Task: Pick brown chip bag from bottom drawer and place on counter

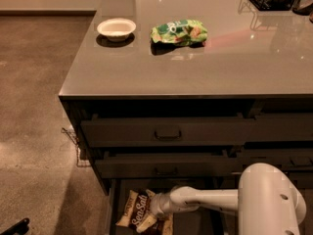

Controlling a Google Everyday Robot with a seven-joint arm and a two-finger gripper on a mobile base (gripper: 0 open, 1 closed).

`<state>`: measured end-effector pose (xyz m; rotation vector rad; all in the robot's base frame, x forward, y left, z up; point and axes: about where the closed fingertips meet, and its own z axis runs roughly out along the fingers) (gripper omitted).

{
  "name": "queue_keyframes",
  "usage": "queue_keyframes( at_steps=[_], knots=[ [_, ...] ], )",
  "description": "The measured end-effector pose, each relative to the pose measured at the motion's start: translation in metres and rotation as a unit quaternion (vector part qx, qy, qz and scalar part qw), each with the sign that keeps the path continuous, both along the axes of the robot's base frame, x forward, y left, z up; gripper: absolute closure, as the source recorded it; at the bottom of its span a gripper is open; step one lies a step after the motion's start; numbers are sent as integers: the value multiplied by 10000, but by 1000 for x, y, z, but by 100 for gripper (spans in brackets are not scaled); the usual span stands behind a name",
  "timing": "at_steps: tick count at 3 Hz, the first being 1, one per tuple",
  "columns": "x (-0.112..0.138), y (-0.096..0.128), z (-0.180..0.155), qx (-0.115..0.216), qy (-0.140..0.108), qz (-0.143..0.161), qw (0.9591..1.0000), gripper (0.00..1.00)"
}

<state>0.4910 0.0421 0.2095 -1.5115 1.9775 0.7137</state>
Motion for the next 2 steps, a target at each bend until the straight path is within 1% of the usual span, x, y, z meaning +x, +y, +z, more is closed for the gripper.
queue_keyframes(
  at_steps=[1, 2],
  knots=[
    [13, -7, -9, -55, -109, -43, 9999, 0],
    [20, -6, -28, -73, 31, -22, 10000, 0]
  ],
)
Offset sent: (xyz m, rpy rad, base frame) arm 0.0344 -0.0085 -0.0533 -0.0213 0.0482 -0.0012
